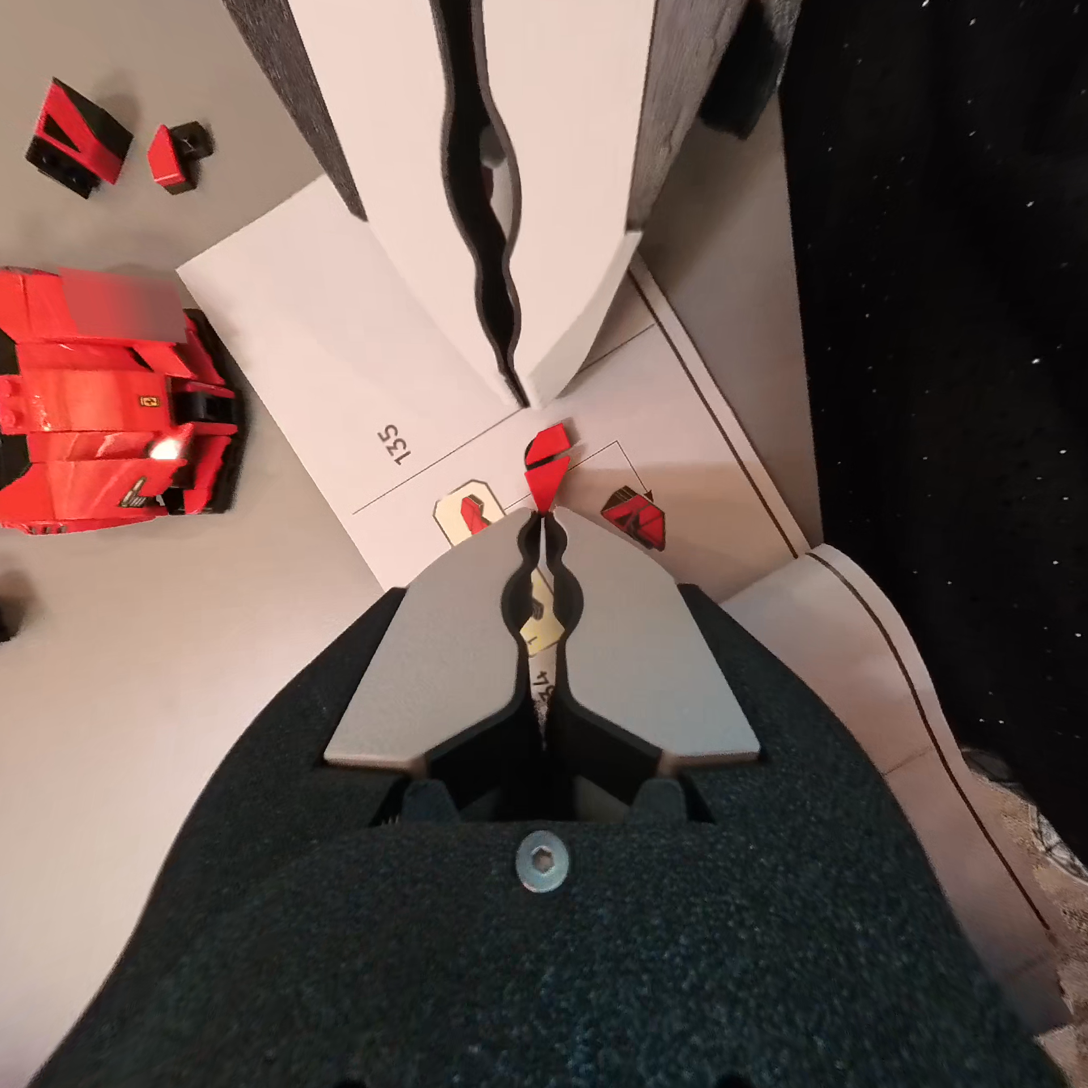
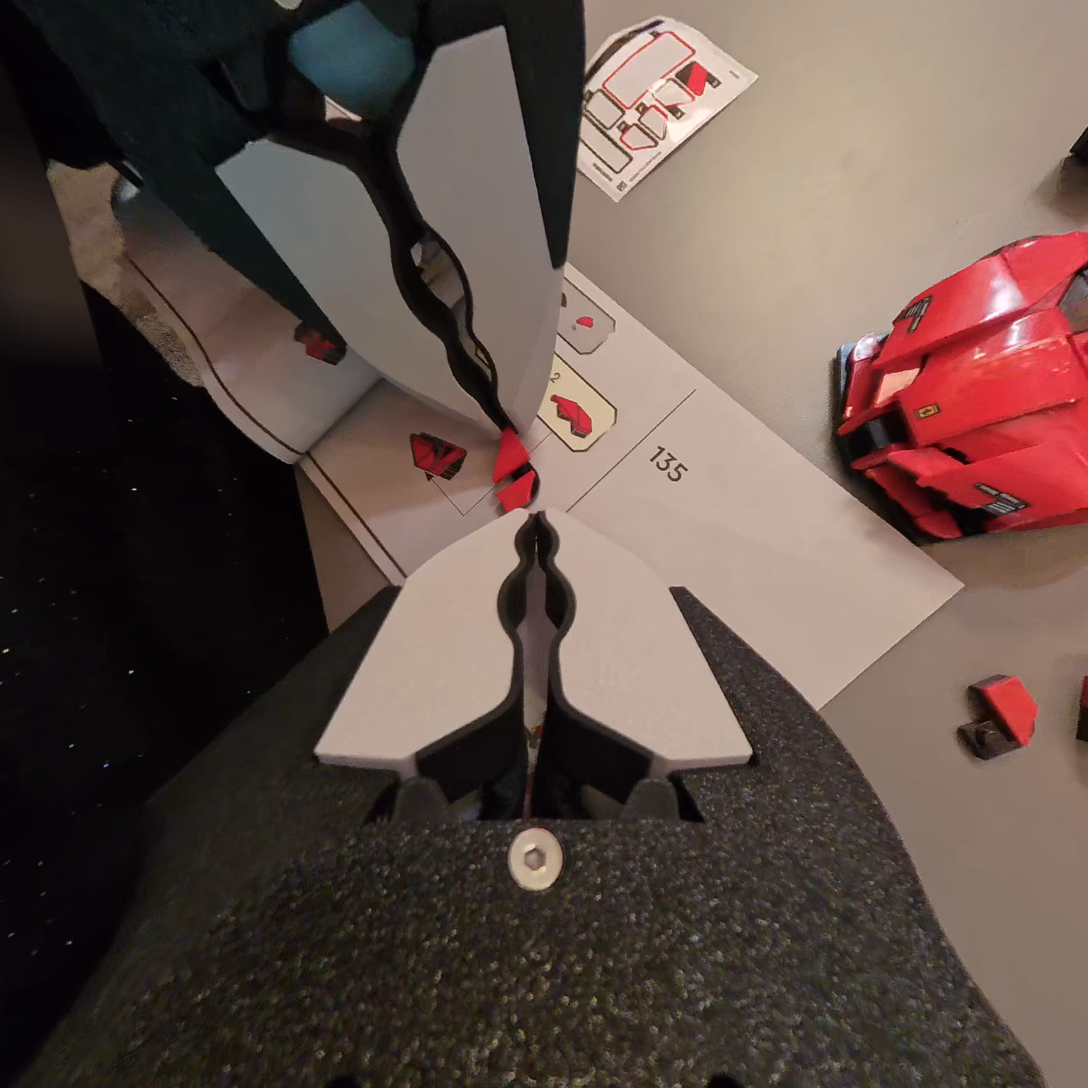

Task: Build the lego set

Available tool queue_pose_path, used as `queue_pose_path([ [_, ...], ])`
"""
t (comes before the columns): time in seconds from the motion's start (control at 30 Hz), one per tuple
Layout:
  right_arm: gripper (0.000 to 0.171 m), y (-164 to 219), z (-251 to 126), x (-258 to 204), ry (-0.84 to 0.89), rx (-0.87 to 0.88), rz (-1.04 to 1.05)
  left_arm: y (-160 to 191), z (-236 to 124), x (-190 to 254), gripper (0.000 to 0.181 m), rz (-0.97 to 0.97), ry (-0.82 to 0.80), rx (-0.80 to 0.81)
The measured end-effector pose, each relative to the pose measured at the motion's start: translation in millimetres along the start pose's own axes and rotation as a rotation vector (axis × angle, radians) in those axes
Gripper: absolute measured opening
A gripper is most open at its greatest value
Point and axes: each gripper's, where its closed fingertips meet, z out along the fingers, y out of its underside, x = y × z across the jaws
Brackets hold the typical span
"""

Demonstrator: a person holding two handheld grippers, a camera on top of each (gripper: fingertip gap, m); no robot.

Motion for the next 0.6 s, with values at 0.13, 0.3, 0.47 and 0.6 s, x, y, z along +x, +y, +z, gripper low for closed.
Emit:
queue_pose_path([
  [0.13, 0.000, -0.9, 3.5, 0.4, 0.001, -0.017, 0.004, 1.1, 2.5, 0.4, 0.001, 0.009, 0.005, -0.008],
  [0.3, 0.000, -0.4, 6.8, 1.9, -0.001, -0.022, 0.015, 0.8, 2.6, 0.2, 0.001, 0.005, -0.001, -0.013],
  [0.47, 0.000, -8.3, 5.5, 4.1, 0.009, 0.028, 0.000, 1.2, 2.8, 0.3, 0.001, -0.008, 0.000, -0.020],
  [0.6, 0.000, -9.9, 9.0, 3.4, -0.007, 0.038, 0.000, 1.2, 2.8, 0.6, 0.002, -0.007, -0.003, -0.044],
])
